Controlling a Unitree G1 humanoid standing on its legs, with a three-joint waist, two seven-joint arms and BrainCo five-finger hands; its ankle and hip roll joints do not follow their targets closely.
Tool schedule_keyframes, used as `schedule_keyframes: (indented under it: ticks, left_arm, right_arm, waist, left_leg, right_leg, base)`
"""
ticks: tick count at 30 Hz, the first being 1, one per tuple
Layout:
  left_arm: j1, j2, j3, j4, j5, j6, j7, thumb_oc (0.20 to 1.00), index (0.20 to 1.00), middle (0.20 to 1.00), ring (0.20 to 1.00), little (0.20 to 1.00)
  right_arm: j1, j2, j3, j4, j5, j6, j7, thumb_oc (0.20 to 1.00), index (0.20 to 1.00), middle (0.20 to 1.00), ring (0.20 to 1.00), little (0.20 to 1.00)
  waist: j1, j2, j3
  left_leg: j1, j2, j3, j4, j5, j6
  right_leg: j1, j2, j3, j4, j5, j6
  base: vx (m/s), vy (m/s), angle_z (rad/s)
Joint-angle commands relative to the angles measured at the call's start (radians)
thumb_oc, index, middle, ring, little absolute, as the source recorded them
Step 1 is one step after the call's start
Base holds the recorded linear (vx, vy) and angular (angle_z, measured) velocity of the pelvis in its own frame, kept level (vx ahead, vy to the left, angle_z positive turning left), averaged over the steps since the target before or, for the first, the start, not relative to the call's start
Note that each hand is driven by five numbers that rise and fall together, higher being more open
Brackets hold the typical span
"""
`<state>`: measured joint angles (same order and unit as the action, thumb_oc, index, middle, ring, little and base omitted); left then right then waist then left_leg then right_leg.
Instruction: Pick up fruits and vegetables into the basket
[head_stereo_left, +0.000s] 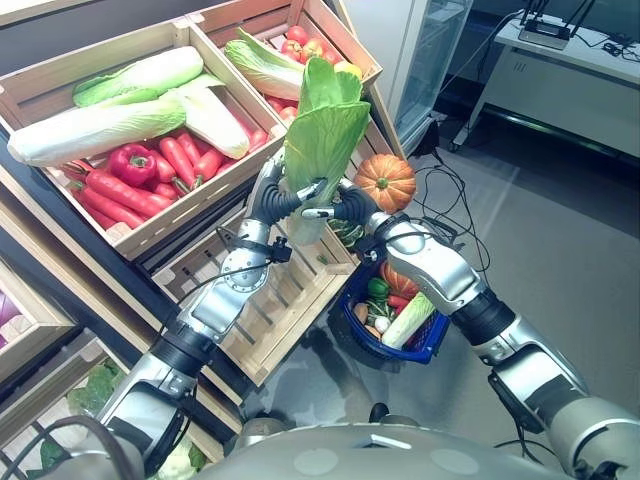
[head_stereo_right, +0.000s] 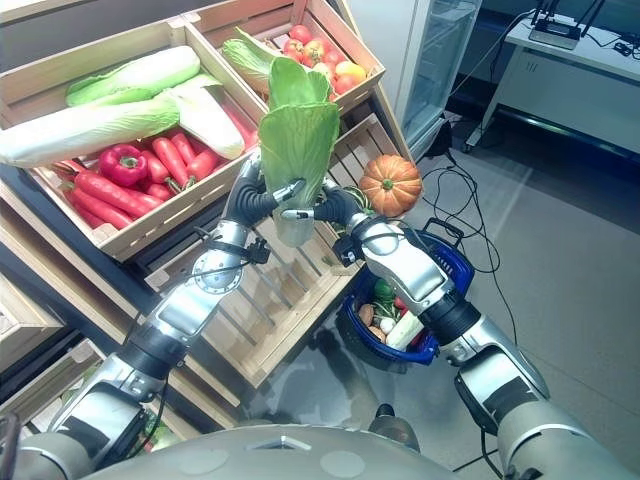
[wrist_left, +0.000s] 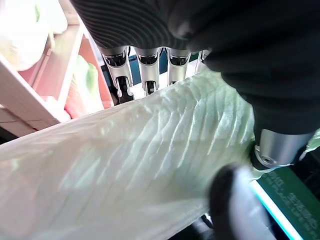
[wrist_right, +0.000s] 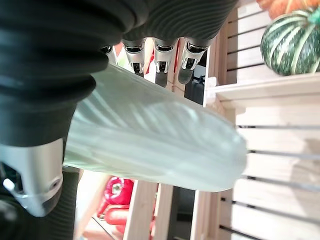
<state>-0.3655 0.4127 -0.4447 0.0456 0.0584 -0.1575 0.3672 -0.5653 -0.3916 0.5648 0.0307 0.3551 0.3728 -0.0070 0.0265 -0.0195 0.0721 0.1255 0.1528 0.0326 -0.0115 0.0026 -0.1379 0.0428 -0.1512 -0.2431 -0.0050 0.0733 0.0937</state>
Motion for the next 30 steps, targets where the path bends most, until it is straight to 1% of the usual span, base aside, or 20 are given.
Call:
schedule_keyframes:
  ticks: [1, 6, 11, 13, 15, 18, 21, 23, 24, 25, 26, 28, 30]
  left_arm:
    - [-0.187, 0.001, -0.016, -0.077, -0.056, -0.061, 0.0, 0.2, 0.2, 0.2, 0.2, 0.2]
    - [-0.199, -0.006, -0.013, -0.079, -0.073, -0.056, 0.004, 0.2, 0.2, 0.2, 0.2, 0.2]
    - [-0.215, -0.027, -0.023, -0.075, -0.08, -0.05, 0.013, 0.2, 0.2, 0.2, 0.2, 0.2]
    - [-0.222, -0.034, -0.024, -0.075, -0.091, -0.045, 0.017, 0.2, 0.2, 0.2, 0.2, 0.2]
    - [-0.228, -0.043, -0.023, -0.074, -0.133, -0.03, 0.019, 0.2, 0.2, 0.2, 0.2, 0.2]
    - [-0.241, -0.062, -0.033, -0.053, -0.148, -0.025, 0.045, 0.2, 0.2, 0.2, 0.2, 0.2]
    - [-0.246, -0.086, -0.039, -0.045, -0.132, -0.029, 0.091, 0.2, 0.2, 0.2, 0.2, 0.2]
    - [-0.25, -0.096, -0.042, -0.037, -0.11, -0.037, 0.148, 0.2, 0.2, 0.2, 0.2, 0.2]
    - [-0.251, -0.097, -0.042, -0.036, -0.105, -0.037, 0.156, 0.2, 0.2, 0.2, 0.2, 0.2]
    - [-0.255, -0.104, -0.046, -0.028, -0.051, -0.047, 0.206, 0.2, 0.2, 0.2, 0.2, 0.2]
    - [-0.256, -0.107, -0.047, -0.031, -0.031, -0.045, 0.225, 0.2, 0.2, 0.2, 0.2, 0.2]
    - [-0.257, -0.109, -0.049, -0.035, 0.001, -0.046, 0.249, 0.2, 0.2, 0.2, 0.2, 0.2]
    - [-0.257, -0.117, -0.054, -0.047, 0.025, -0.043, 0.259, 0.2, 0.2, 0.2, 0.2, 0.2]
  right_arm:
    - [-0.141, 0.021, 0.048, -0.098, -0.038, -0.018, 0.06, 1.0, 1.0, 1.0, 1.0, 1.0]
    - [-0.153, 0.02, 0.046, -0.114, -0.057, 0.011, 0.045, 1.0, 1.0, 1.0, 1.0, 1.0]
    - [-0.173, 0.057, 0.059, -0.077, -0.058, 0.041, -0.009, 1.0, 1.0, 1.0, 1.0, 1.0]
    - [-0.178, 0.069, 0.064, -0.052, -0.054, 0.04, -0.031, 1.0, 1.0, 1.0, 1.0, 1.0]
    - [-0.183, 0.089, 0.068, -0.025, -0.043, 0.038, -0.054, 1.0, 1.0, 1.0, 1.0, 1.0]
    - [-0.191, 0.123, 0.076, 0.004, -0.01, 0.043, -0.086, 1.0, 1.0, 1.0, 1.0, 1.0]
    - [-0.198, 0.161, 0.08, 0.056, 0.027, 0.047, -0.132, 1.0, 1.0, 1.0, 1.0, 1.0]
    - [-0.198, 0.186, 0.078, 0.101, 0.064, 0.029, -0.169, 1.0, 1.0, 1.0, 1.0, 1.0]
    - [-0.199, 0.19, 0.078, 0.107, 0.07, 0.025, -0.175, 1.0, 1.0, 1.0, 1.0, 1.0]
    - [-0.199, 0.207, 0.075, 0.13, 0.088, 0.015, -0.199, 1.0, 1.0, 1.0, 1.0, 1.0]
    - [-0.2, 0.212, 0.072, 0.139, 0.103, 0.009, -0.207, 1.0, 1.0, 1.0, 1.0, 1.0]
    - [-0.199, 0.221, 0.069, 0.152, 0.126, 0.001, -0.218, 1.0, 1.0, 1.0, 1.0, 1.0]
    - [-0.195, 0.231, 0.065, 0.165, 0.142, -0.021, -0.227, 1.0, 1.0, 1.0, 1.0, 1.0]
  waist:
    - [0.003, -0.025, 0.001]
    - [-0.001, -0.023, 0.0]
    - [0.002, -0.022, 0.0]
    - [0.003, -0.022, 0.0]
    - [0.005, -0.021, 0.001]
    - [0.006, -0.021, 0.001]
    - [0.009, -0.023, 0.004]
    - [0.012, -0.024, 0.004]
    - [0.013, -0.025, 0.004]
    - [0.015, -0.027, 0.006]
    - [0.017, -0.028, 0.008]
    - [0.02, -0.031, 0.01]
    - [0.024, -0.034, 0.011]
  left_leg:
    - [0.0, 0.012, 0.068, 0.012, -0.07, 0.022]
    - [0.003, 0.011, 0.068, 0.01, -0.07, 0.022]
    - [0.007, 0.008, 0.065, 0.006, -0.071, 0.024]
    - [0.008, 0.008, 0.065, 0.007, -0.071, 0.024]
    - [0.007, 0.009, 0.064, 0.009, -0.072, 0.024]
    - [0.003, 0.008, 0.062, 0.015, -0.075, 0.025]
    - [0.003, 0.007, 0.059, 0.019, -0.079, 0.026]
    - [0.004, 0.007, 0.059, 0.019, -0.081, 0.027]
    - [0.005, 0.007, 0.059, 0.018, -0.082, 0.027]
    - [0.004, 0.007, 0.059, 0.019, -0.082, 0.027]
    - [0.004, 0.007, 0.058, 0.019, -0.083, 0.027]
    - [0.003, 0.008, 0.058, 0.019, -0.083, 0.026]
    - [0.004, 0.009, 0.058, 0.016, -0.083, 0.026]
  right_leg:
    - [0.074, -0.077, 0.004, 0.011, -0.088, 0.076]
    - [0.075, -0.077, 0.006, 0.012, -0.09, 0.076]
    - [0.08, -0.076, 0.006, 0.007, -0.089, 0.074]
    - [0.081, -0.077, 0.005, 0.007, -0.09, 0.073]
    - [0.08, -0.078, 0.005, 0.009, -0.09, 0.073]
    - [0.077, -0.078, 0.008, 0.015, -0.093, 0.071]
    - [0.076, -0.079, 0.011, 0.017, -0.095, 0.069]
    - [0.078, -0.079, 0.009, 0.016, -0.096, 0.068]
    - [0.078, -0.08, 0.008, 0.016, -0.096, 0.068]
    - [0.079, -0.08, 0.006, 0.016, -0.095, 0.068]
    - [0.079, -0.081, 0.005, 0.015, -0.095, 0.067]
    - [0.081, -0.082, 0.001, 0.014, -0.094, 0.067]
    - [0.082, -0.083, -0.003, 0.011, -0.092, 0.068]
  base:
    - [0.0, 0.0, 0.0]
    - [0.0, 0.002, 0.01]
    - [0.0, 0.013, 0.05]
    - [0.0, 0.005, 0.02]
    - [0.0, 0.0, 0.0]
    - [0.0, 0.0, 0.0]
    - [0.0, 0.0, 0.0]
    - [0.0, 0.0, 0.0]
    - [0.0, 0.0, 0.0]
    - [0.0, 0.0, 0.0]
    - [0.0, 0.0, 0.0]
    - [0.0, 0.0, 0.0]
    - [0.0, 0.0, 0.0]
